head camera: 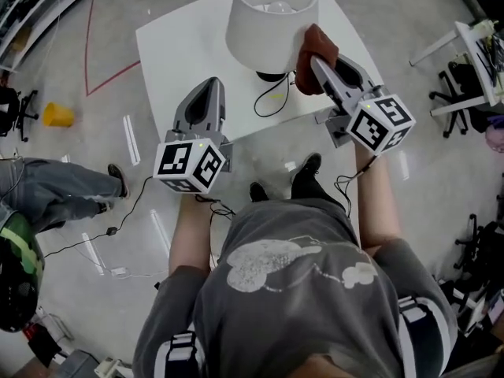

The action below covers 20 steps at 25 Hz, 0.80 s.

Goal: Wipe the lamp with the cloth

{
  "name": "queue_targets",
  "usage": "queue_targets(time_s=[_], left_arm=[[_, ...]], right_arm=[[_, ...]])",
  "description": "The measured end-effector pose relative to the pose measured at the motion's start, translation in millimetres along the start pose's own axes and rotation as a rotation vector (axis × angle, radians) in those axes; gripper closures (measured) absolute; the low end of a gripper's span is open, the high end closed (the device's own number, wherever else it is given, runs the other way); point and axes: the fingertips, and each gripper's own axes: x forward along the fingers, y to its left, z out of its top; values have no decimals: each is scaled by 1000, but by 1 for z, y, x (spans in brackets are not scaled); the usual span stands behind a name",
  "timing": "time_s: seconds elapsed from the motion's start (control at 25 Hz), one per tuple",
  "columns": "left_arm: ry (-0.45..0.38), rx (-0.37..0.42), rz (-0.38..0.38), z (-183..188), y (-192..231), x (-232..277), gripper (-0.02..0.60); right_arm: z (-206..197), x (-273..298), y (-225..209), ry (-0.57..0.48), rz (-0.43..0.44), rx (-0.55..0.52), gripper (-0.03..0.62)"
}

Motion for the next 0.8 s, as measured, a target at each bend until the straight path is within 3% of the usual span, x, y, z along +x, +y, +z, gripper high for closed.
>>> queue_targets(time_s=[0.16, 0.32, 0.8], left_arm=[[-16, -8, -14, 11, 3, 0, 574], [-3, -12, -11, 10, -3, 2, 574], [35, 42, 29, 1, -32, 19, 574]], right_arm=[[37, 11, 16, -65, 18, -34, 503], [47, 23, 23, -65, 45, -58, 503], [-26, 24, 34, 101, 181, -27, 503]])
